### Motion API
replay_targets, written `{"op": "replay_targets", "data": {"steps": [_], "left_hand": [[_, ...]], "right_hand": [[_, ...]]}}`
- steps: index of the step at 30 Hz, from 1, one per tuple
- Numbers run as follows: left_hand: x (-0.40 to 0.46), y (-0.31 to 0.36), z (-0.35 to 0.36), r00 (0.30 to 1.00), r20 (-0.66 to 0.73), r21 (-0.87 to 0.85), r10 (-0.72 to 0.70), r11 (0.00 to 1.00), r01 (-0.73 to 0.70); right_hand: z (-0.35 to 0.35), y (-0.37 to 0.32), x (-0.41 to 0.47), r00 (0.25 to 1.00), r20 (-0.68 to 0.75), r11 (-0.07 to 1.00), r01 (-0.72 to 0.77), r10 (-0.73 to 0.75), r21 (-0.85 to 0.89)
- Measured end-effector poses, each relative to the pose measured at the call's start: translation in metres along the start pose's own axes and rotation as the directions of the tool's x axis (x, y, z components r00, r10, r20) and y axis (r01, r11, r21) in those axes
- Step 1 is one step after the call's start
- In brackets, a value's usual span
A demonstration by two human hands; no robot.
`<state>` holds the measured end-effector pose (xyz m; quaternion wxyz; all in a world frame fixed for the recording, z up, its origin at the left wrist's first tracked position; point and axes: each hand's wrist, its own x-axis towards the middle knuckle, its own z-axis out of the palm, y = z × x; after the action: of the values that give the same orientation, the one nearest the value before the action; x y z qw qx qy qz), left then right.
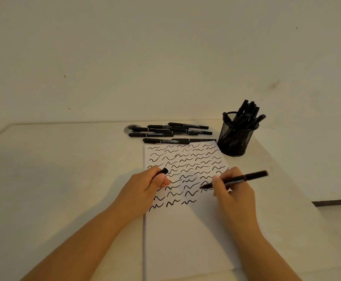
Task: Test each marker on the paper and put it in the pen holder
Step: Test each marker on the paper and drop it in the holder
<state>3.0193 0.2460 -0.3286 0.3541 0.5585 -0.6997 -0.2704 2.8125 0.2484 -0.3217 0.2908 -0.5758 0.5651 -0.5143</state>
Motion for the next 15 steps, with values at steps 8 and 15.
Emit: {"op": "replay_targets", "data": {"steps": [8, 15], "left_hand": [[-0.005, 0.006, 0.006, 0.985, 0.048, 0.201, 0.163, 0.965, -0.17], [-0.008, 0.014, 0.006, 0.975, 0.086, 0.255, 0.205, 0.941, -0.22]], "right_hand": [[-0.006, -0.003, 0.006, 0.971, 0.225, 0.855, -0.182, 0.078, 0.486], [-0.004, -0.002, 0.006, 0.951, 0.293, 0.742, -0.263, 0.094, 0.616]]}}
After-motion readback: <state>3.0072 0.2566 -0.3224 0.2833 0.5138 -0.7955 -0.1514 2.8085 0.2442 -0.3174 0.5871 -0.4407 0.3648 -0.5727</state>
